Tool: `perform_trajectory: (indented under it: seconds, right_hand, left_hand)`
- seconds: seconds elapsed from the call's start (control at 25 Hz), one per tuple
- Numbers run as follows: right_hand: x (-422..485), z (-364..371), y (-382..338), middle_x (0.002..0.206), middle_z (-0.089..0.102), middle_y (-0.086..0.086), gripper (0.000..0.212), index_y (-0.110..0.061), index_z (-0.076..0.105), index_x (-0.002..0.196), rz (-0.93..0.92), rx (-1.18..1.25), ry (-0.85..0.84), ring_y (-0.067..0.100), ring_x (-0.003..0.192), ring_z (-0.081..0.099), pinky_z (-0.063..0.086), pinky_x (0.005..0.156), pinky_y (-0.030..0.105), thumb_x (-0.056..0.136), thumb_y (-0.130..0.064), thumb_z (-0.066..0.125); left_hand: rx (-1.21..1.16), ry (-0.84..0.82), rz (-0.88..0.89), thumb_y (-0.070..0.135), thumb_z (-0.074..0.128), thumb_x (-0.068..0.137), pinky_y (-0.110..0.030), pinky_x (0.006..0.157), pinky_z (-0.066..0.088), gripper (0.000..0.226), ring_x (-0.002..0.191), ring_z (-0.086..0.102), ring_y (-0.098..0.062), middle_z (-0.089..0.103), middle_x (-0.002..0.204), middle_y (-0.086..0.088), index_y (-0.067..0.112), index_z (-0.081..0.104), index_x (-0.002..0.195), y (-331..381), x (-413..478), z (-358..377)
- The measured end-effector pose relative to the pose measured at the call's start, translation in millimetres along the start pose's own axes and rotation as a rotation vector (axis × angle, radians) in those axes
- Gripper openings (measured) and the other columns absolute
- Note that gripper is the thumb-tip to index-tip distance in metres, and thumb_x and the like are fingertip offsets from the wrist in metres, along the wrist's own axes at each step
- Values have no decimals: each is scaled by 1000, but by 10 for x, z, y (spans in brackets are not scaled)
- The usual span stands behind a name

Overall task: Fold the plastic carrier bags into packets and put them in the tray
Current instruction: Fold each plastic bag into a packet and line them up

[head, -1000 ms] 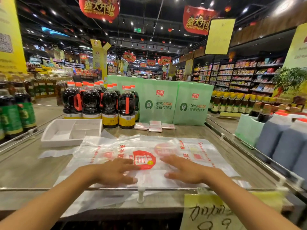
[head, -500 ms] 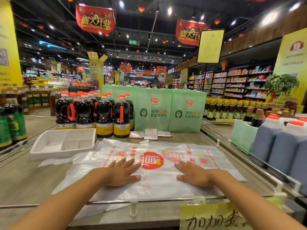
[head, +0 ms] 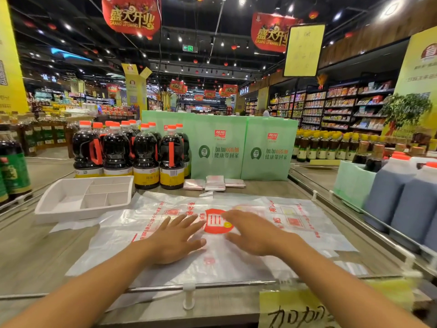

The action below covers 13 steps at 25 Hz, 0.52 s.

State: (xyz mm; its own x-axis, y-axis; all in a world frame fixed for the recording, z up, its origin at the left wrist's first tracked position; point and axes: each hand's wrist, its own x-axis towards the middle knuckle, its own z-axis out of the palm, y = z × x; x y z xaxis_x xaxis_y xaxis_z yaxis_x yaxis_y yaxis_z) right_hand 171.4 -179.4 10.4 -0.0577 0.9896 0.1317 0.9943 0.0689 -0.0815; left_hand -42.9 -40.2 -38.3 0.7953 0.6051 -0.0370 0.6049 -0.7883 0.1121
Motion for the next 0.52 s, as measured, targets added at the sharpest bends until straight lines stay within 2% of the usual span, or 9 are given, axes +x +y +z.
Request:
perform_trajectory:
  seconds: [0.12, 0.2, 0.32, 0.52]
  right_hand:
    - [223, 274, -252, 171, 6, 6, 71, -18, 6, 164, 45, 193, -207, 21, 157, 6, 10, 127, 39, 108, -40, 43]
    - [279, 437, -193, 171, -7, 7, 77, -21, -3, 163, 144, 109, -307, 24, 157, -7, 2, 127, 44, 106, -56, 34]
    - [202, 491, 15, 170, -16, 2, 82, -29, -7, 162, 209, 11, -374, 25, 157, -13, -4, 126, 51, 100, -72, 24]
    - [-204, 381, 417, 167, -23, -6, 80, -40, -13, 159, 301, 14, -402, 23, 155, -21, -11, 123, 56, 95, -79, 16]
  left_hand:
    - [4, -3, 11, 72, 22, 99, -45, 125, -10, 70, 155, -16, -11, -12, 168, 17, 46, -1, 160, -47, -43, -6]
    - [12, -57, -7, 73, 22, 99, -46, 125, -10, 69, 155, -16, -12, -12, 168, 18, 49, -2, 159, -117, -98, -3]
    - [-4, -138, -19, 74, 19, 98, -49, 125, -11, 68, 155, -16, -14, -13, 168, 19, 51, -4, 158, -177, -159, -13]
    - [16, -171, -19, 74, 18, 98, -52, 124, -12, 68, 155, -18, -16, -16, 167, 18, 51, -8, 157, -150, -158, -36]
